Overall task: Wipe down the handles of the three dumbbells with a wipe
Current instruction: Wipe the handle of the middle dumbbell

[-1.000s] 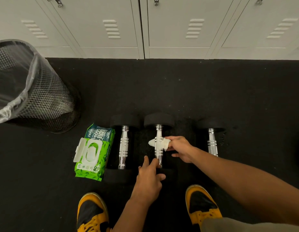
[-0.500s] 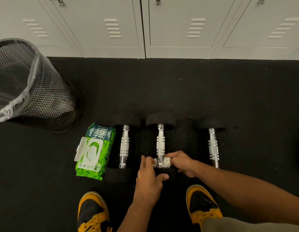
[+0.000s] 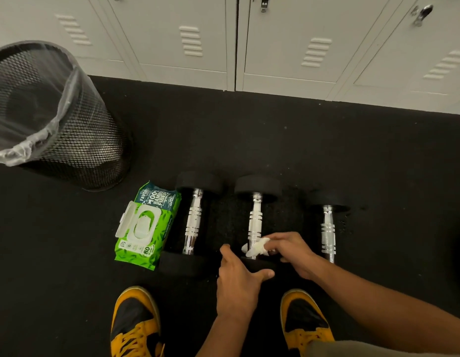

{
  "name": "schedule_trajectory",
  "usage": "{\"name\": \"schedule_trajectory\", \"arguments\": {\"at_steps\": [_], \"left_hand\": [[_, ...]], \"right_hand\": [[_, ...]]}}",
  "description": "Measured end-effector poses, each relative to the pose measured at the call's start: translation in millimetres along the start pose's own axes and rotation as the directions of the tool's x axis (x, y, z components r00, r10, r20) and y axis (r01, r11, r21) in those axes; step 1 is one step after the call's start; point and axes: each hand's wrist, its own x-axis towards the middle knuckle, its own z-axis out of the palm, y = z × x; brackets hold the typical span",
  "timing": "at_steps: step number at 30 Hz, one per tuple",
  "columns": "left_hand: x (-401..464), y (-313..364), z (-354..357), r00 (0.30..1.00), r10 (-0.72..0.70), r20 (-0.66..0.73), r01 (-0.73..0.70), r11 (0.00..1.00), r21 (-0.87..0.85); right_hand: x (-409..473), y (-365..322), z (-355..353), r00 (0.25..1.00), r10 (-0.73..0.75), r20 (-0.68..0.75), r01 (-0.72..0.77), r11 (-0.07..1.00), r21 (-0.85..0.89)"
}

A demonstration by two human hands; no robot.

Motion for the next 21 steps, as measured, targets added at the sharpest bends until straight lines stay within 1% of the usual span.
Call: {"name": "schedule_trajectory", "arguments": {"at_steps": [4, 8, 13, 14, 15, 16, 17, 18, 19, 20, 21], "left_hand": [[0, 0, -2, 1.0, 0.014, 0.008, -0.014, 1.0, 0.002], [0, -1, -2, 1.0, 0.028, 0.012, -0.029, 0.999, 0.015], [1, 0, -1, 0.999, 0.046, 0.008, -0.046, 0.998, 0.039], [1, 0, 0, 0.999, 0.045, 0.01, -0.045, 0.998, 0.042], [1, 1, 0, 0.999, 0.044, 0.012, -0.045, 0.998, 0.046], [2, 1, 1, 0.999, 0.043, 0.015, -0.044, 0.998, 0.05], [2, 1, 2, 0.999, 0.041, 0.018, -0.042, 0.998, 0.053], [2, 1, 2, 0.999, 0.039, 0.018, -0.04, 0.998, 0.055], [3, 1, 3, 0.999, 0.038, 0.018, -0.039, 0.998, 0.054], [3, 1, 3, 0.999, 0.037, 0.018, -0.038, 0.998, 0.052], [3, 1, 3, 0.999, 0.035, 0.018, -0.036, 0.998, 0.048]], "right_hand": [[0, -9, 6, 0.981, -0.131, -0.147, 0.126, 0.991, -0.042], [6, -18, 11, 0.941, -0.173, -0.291, 0.152, 0.984, -0.092], [13, -38, 8, 0.882, -0.276, -0.383, 0.24, 0.961, -0.14], [13, -44, 7, 0.864, -0.314, -0.393, 0.262, 0.948, -0.183], [12, -51, 6, 0.84, -0.377, -0.39, 0.29, 0.92, -0.265], [10, -57, 6, 0.809, -0.458, -0.368, 0.322, 0.869, -0.375], [8, -60, 5, 0.775, -0.547, -0.315, 0.355, 0.79, -0.5], [5, -62, 5, 0.734, -0.641, -0.224, 0.389, 0.667, -0.636], [3, -62, 4, 0.689, -0.718, -0.096, 0.414, 0.499, -0.761], [3, -60, 3, 0.655, -0.754, 0.047, 0.424, 0.315, -0.849], [4, -58, 2, 0.631, -0.754, 0.181, 0.436, 0.153, -0.887]]}}
